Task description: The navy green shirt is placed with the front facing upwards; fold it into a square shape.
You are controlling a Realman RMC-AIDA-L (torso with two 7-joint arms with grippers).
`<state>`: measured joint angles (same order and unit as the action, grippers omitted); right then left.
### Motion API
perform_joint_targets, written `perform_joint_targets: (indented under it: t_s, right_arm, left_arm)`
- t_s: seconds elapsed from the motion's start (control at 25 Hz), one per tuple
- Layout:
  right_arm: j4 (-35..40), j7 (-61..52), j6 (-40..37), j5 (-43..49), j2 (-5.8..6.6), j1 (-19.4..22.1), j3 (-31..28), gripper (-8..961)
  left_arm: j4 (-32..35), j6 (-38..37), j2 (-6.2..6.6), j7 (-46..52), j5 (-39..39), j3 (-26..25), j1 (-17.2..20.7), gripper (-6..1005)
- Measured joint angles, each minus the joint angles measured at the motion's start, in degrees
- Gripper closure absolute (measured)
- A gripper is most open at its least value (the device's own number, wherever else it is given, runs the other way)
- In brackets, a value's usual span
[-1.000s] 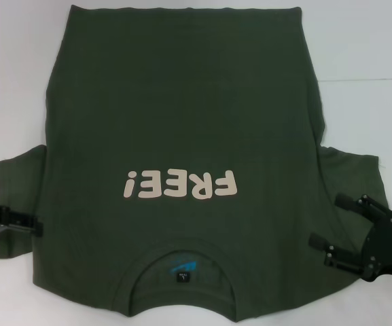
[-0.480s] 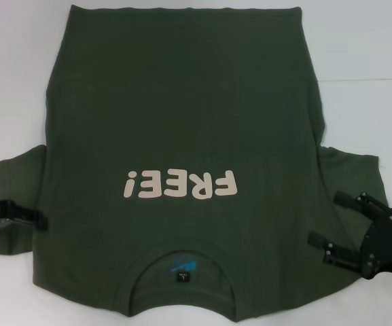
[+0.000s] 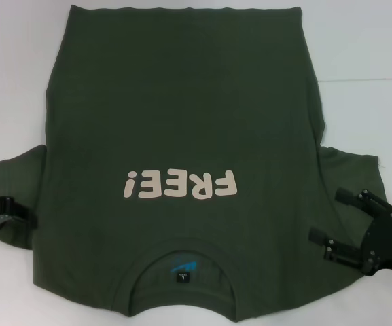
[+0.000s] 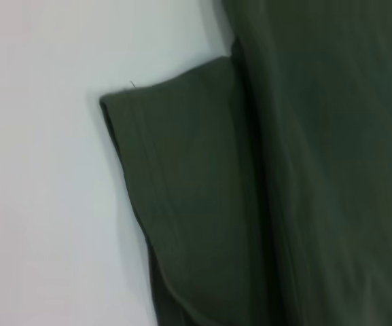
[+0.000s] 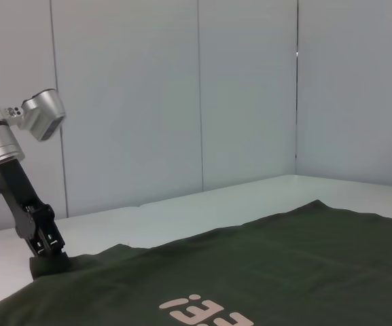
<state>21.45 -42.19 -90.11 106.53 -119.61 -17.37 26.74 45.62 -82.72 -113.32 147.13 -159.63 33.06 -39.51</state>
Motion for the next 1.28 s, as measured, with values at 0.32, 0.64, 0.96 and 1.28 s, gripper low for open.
perform_joint_targets:
  t_s: [0.32,0.64,0.96,1.28]
  right_arm:
    - [0.00,0.00,0.03,0.00,0.00,-0.13,-0.06,26]
    - [0.00,0.00,0.03,-0.01,0.00,-0.13,-0.02,26]
    - [0.00,0.00,-0.05,-0.01,-0.09,-0.12,-0.02,26]
    - [0.00,0.00,-0.21,-0.01,-0.09,-0.12,-0.02,26]
  left_arm:
    - [-0.27,0.08,0.04,0.26,-0.11,0.07,-0.15,611]
    - [-0.15,0.02,0.12,0.24,-0.15,0.07,-0.10,939]
    - [0.29,0.06,0.07,0.19,-0.17,0.00,0.14,985]
    - [0.79,-0.30,0.08,0.17,0.02,-0.46,0.31,986]
